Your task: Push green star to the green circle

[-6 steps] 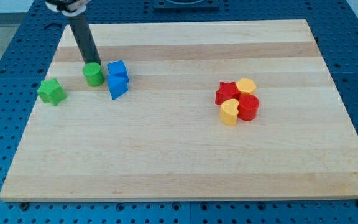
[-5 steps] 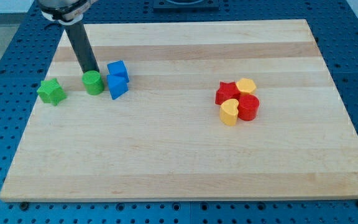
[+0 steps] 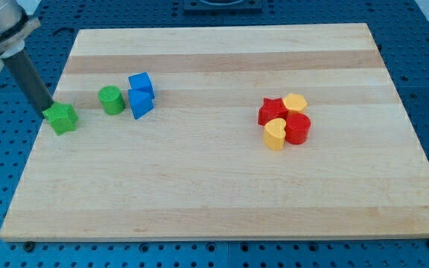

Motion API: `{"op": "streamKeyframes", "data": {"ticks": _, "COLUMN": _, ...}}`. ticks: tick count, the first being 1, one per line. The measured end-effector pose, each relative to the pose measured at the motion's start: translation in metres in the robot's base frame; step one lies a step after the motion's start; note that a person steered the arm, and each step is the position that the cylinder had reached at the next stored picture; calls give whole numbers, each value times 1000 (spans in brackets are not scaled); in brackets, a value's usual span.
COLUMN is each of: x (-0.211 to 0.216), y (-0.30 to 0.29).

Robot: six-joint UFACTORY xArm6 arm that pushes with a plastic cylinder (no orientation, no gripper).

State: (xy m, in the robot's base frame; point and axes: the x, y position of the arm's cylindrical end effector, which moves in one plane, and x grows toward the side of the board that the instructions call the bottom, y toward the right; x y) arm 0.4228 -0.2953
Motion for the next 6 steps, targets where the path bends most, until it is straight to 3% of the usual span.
{"op": "streamKeyframes", "data": {"ticks": 3, "x": 14, "y": -10}}
{"op": "streamKeyframes", "data": {"ticks": 6, "x": 20, "y": 52}}
